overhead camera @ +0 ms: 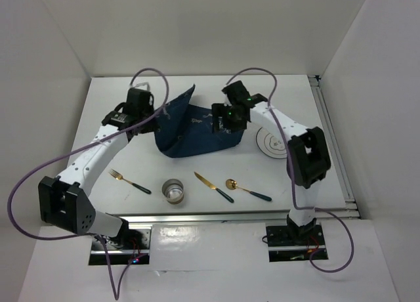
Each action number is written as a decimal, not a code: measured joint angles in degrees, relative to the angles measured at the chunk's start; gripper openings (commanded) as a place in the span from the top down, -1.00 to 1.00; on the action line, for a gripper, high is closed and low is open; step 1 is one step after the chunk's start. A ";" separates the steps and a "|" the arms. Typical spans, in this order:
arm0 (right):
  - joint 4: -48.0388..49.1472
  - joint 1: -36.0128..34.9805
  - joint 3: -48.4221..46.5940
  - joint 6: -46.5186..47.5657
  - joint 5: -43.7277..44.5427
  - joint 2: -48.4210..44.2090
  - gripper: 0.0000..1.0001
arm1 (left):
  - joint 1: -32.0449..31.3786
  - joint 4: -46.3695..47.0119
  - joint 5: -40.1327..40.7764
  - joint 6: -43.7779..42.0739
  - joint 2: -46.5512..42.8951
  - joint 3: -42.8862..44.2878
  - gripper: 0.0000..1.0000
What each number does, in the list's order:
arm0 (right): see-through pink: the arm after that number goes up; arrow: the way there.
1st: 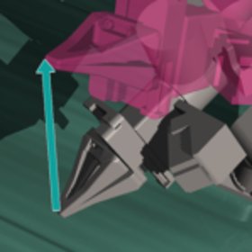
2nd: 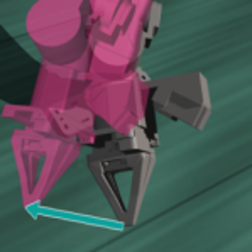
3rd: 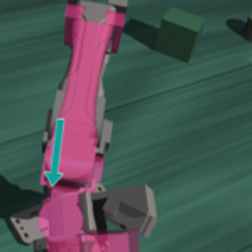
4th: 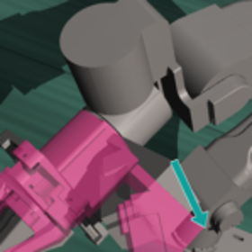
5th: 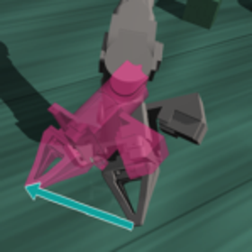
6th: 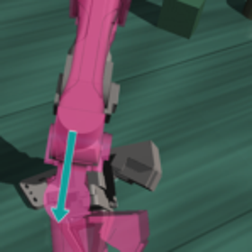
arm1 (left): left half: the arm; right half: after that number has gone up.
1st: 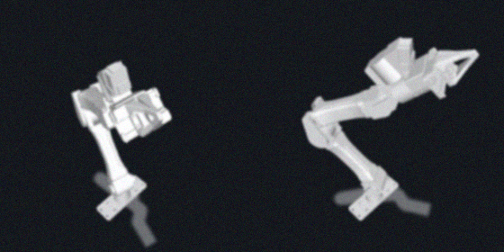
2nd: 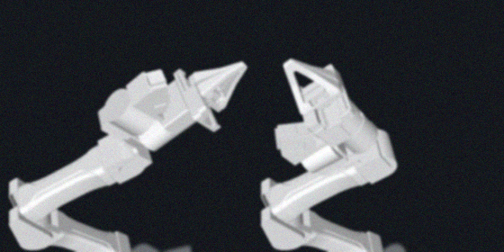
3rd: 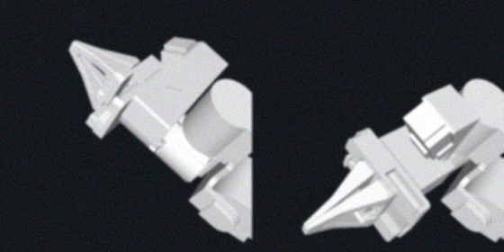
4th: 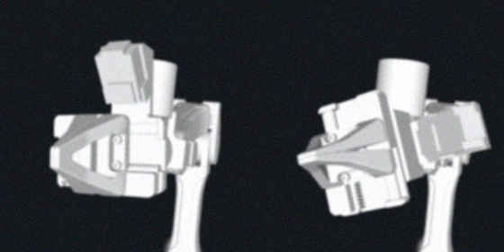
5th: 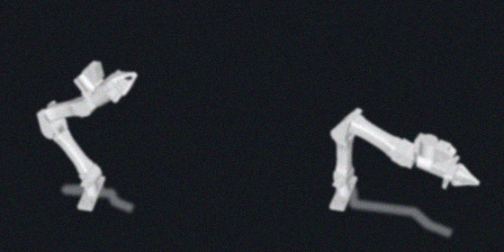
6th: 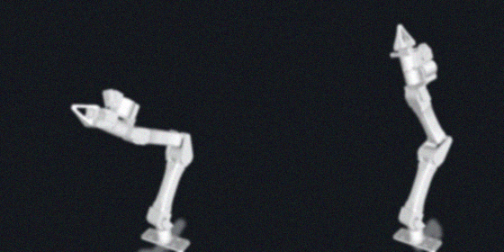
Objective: Set the dinner table for one person
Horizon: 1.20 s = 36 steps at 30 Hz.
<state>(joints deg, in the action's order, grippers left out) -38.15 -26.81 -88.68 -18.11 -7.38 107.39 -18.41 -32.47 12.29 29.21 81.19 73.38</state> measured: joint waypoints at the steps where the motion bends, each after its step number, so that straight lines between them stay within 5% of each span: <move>1: 0.13 -0.94 -2.23 0.68 0.50 2.34 -0.68 | 2.43 0.52 -1.62 1.77 -0.66 -2.69 1.00; 11: 0.48 -4.52 -22.08 3.37 3.45 20.26 -0.63 | 12.55 2.45 -11.02 14.49 -1.99 -18.62 1.00; 21: 1.03 -4.92 -37.16 2.12 4.59 31.58 -0.79 | 15.56 4.52 -14.23 15.91 -1.95 -19.28 1.00; 27: -1.44 -7.69 -40.59 -2.19 11.30 33.97 -0.39 | 17.11 4.70 -14.49 15.65 -1.90 -19.45 1.00; 33: -6.10 -10.78 -43.36 -9.07 17.07 34.64 -0.37 | 18.03 5.05 -14.56 14.53 -1.90 -20.68 1.00; 36: -7.78 -11.34 -47.01 -11.67 19.71 36.94 -0.53 | 18.14 5.11 -14.58 14.23 -1.90 -20.70 1.00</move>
<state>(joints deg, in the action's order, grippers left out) -45.93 -38.15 -135.70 -29.78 12.34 144.33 -0.27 -27.35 -2.28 43.44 79.29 52.69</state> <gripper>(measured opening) 0.714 0.093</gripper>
